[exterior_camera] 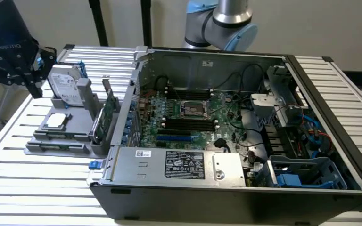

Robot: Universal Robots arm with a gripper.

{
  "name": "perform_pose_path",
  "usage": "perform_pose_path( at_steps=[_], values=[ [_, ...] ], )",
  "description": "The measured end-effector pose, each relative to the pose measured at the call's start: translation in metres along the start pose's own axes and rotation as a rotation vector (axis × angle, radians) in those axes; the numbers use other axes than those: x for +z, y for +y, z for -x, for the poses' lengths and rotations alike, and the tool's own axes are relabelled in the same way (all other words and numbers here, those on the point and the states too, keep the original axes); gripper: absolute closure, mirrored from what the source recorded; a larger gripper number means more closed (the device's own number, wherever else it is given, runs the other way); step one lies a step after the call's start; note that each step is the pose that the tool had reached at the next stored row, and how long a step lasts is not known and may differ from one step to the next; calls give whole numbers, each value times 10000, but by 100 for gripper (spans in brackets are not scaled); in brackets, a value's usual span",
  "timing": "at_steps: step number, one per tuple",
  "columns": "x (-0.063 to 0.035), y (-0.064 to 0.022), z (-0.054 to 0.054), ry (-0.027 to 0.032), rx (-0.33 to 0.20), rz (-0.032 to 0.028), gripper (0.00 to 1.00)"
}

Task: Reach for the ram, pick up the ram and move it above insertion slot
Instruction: 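Pick up the ram and move it above insertion slot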

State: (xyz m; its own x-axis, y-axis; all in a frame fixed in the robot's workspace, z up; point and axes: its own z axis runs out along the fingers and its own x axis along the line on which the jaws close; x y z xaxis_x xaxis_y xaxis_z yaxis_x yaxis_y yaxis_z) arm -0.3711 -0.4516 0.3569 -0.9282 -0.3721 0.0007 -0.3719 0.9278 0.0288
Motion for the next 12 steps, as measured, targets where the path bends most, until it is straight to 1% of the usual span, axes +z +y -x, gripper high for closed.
perform_pose_path(
  at_steps=[12],
  values=[
    [15, 0, 0, 63, -2179, -2, 89]
  ],
)
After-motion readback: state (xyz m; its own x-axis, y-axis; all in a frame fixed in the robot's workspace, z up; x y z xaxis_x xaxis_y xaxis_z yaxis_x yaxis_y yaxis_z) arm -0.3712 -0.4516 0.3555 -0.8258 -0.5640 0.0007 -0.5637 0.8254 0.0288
